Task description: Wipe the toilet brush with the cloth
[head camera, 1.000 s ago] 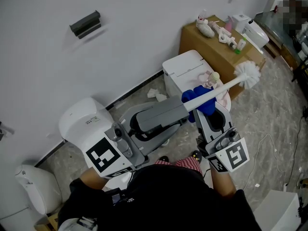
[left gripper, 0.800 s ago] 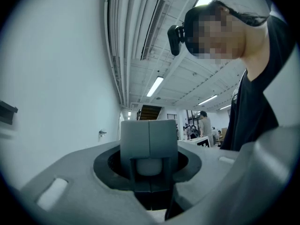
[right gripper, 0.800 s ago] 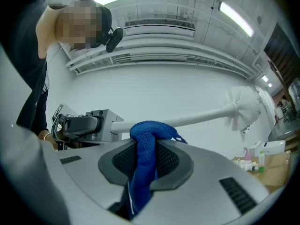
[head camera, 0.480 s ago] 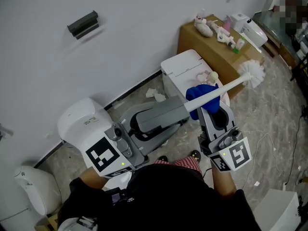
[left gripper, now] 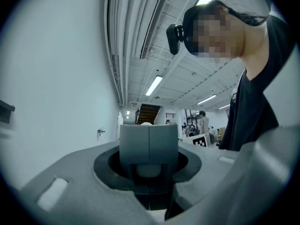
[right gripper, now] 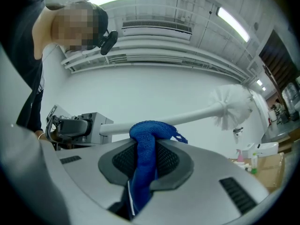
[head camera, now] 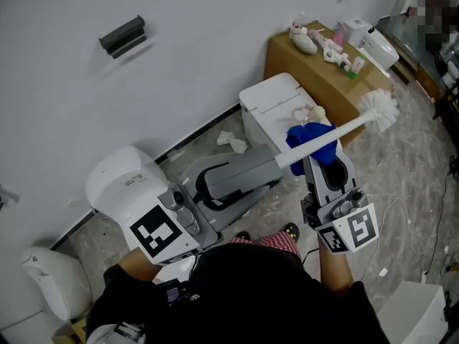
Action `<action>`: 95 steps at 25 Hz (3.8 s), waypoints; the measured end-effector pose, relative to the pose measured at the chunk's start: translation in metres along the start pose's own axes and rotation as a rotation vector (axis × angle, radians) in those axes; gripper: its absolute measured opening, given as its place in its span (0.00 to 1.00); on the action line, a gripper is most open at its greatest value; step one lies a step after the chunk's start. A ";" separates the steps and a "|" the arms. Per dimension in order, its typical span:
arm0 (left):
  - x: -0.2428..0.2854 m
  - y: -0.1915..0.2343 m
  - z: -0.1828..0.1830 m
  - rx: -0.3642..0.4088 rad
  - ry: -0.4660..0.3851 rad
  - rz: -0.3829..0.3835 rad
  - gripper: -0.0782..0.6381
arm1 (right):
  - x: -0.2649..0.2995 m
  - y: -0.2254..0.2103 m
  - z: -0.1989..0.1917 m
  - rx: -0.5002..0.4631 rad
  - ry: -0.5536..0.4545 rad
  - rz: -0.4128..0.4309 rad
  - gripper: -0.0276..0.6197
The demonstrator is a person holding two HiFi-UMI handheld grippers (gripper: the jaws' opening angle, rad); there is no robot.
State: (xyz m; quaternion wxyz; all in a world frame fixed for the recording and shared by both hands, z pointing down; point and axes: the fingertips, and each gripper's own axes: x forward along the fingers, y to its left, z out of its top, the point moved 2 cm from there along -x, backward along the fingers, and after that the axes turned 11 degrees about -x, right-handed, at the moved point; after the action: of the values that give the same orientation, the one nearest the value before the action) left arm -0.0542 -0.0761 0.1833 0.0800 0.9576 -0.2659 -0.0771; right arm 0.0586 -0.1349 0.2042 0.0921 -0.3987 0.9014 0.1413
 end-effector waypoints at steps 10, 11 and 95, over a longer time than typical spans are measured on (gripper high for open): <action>0.000 0.000 -0.006 -0.009 0.026 0.009 0.34 | -0.004 -0.005 -0.001 -0.026 0.015 -0.017 0.15; 0.000 0.000 -0.006 -0.009 0.025 0.006 0.34 | -0.005 -0.006 -0.001 -0.026 0.015 -0.020 0.15; 0.029 -0.019 -0.016 -0.044 0.033 -0.084 0.34 | -0.073 -0.098 -0.023 0.059 0.068 -0.289 0.15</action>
State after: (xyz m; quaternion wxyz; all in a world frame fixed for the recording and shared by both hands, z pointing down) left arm -0.0170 -0.0736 0.1925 0.1019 0.9671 -0.2222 -0.0705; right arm 0.1784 -0.1548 0.2283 0.0925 -0.5261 0.8409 0.0865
